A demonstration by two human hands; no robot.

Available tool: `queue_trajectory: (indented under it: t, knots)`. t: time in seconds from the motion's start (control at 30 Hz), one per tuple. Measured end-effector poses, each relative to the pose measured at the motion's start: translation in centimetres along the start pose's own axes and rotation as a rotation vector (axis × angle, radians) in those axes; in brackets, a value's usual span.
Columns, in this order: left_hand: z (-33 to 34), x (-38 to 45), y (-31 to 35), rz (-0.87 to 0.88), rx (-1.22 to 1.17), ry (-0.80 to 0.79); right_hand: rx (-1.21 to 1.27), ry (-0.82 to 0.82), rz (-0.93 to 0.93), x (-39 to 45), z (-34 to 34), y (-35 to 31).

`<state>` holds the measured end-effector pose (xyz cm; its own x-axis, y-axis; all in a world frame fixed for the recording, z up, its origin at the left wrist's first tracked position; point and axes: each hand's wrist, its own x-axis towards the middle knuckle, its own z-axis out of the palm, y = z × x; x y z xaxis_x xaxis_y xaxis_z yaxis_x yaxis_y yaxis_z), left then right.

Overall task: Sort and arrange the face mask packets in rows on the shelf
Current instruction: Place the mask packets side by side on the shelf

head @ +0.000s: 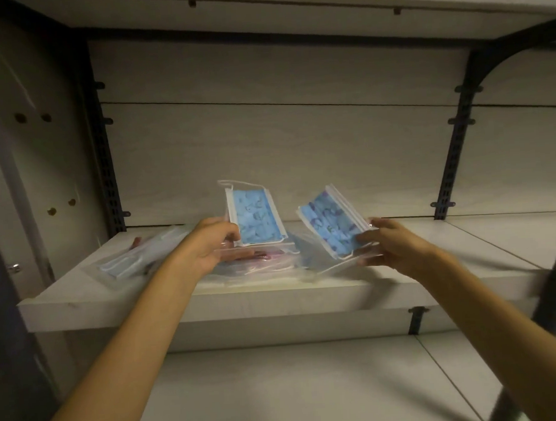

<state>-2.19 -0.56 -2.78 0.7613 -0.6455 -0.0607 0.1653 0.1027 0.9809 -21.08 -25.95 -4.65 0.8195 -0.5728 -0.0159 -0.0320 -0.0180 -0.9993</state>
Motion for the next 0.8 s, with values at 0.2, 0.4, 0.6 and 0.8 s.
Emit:
queue_trajectory:
  t: [0.2,0.4,0.6,0.8]
  knots:
    - [5.3,-2.3,-2.5,0.047,-0.018,0.001,0.041,0.092,-0.105,-5.1,-4.9,1.1]
    - [13.0,-5.4,-6.1,0.063,0.079,-0.033,0.081,0.100,-0.108,-10.9,-12.1,2.3]
    - [23.3,-10.4,-10.5,0.012,-0.009,-0.079,0.070,0.120,-0.108,-16.5,-21.0,4.3]
    - [32.7,-12.9,-14.0,-0.024,0.030,-0.078,0.086,0.162,-0.118,-21.5,-30.0,5.7]
